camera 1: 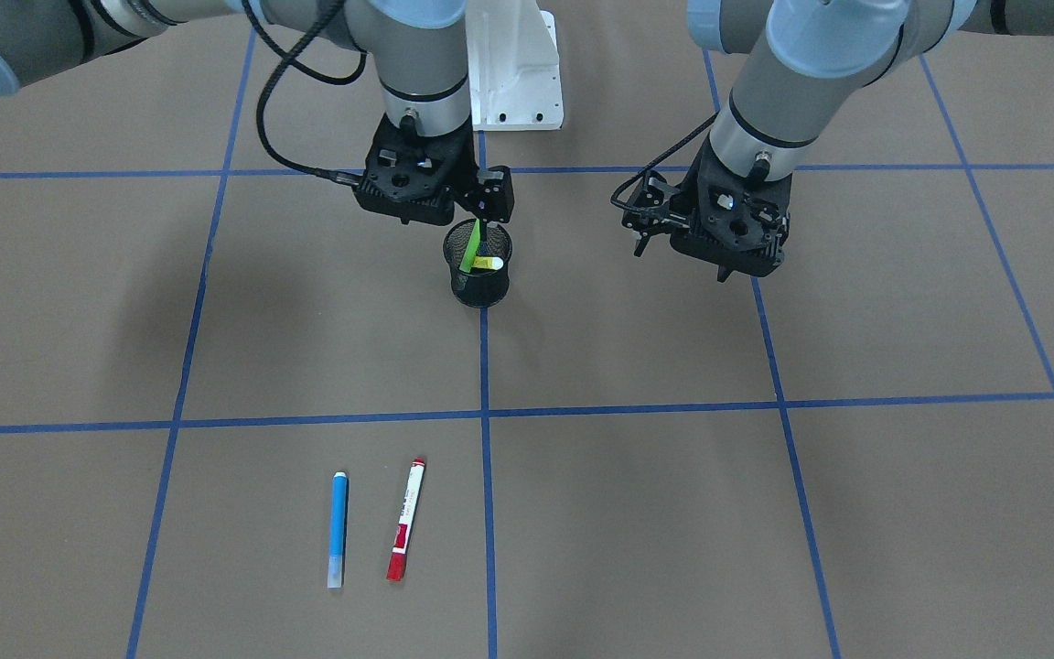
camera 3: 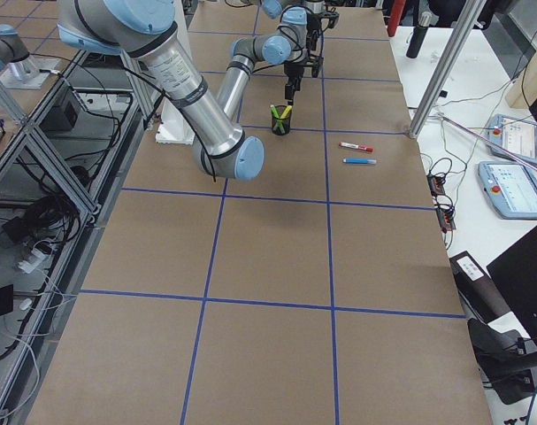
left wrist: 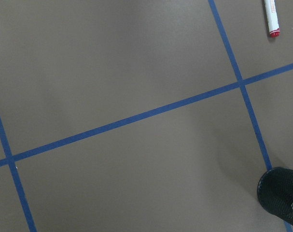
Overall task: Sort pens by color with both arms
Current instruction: 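Lower the right gripper into the cup and grasp the green highlighter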
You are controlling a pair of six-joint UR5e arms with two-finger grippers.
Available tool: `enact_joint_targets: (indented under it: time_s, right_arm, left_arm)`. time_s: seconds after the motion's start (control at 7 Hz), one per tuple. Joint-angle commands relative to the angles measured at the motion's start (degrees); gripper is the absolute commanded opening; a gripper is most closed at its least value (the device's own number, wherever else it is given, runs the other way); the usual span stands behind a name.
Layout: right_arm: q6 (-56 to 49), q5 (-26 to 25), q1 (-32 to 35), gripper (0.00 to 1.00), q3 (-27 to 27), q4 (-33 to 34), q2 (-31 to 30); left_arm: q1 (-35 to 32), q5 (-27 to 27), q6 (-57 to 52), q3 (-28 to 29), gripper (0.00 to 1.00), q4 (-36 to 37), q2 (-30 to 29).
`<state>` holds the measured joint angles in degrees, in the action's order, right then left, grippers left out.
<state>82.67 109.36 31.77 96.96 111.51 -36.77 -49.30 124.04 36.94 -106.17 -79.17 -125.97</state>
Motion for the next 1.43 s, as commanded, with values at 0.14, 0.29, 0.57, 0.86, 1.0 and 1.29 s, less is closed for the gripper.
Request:
enact_joint_targets:
  time_s: [0.14, 0.29, 0.57, 0.86, 1.0, 1.29]
  right_arm:
    - [1.8, 0.2, -3.5, 0.79, -14.1, 1.5, 9.2]
    - [1.8, 0.3, -3.6, 0.6, -14.2, 1.5, 9.0]
    - [0.9, 1.3, -3.6, 0.56, -14.3, 1.8, 7.9]
    - [-2.7, 1.7, -3.7, 0.56, -13.3, 7.2, 7.6]
    - [-2.9, 2.3, -3.7, 0.55, -13.1, 7.5, 7.4]
    - [-4.2, 2.9, -4.4, 0.5, -13.2, 7.3, 7.2]
  left_arm:
    - [-4.1, 6.8, -1.5, 2.4, 0.99, 0.1, 0.2]
    - [-5.2, 7.1, -4.5, 3.5, 0.99, 0.2, 0.3]
    - [-5.5, 7.1, -4.7, 4.4, 0.99, 0.2, 0.3]
    - [-5.5, 7.1, -4.7, 4.4, 0.99, 0.1, 0.3]
    - [-5.4, 7.1, -4.6, 4.4, 0.99, 0.0, 0.3]
    - [-5.4, 7.1, -4.6, 4.3, 0.99, -0.1, 0.3]
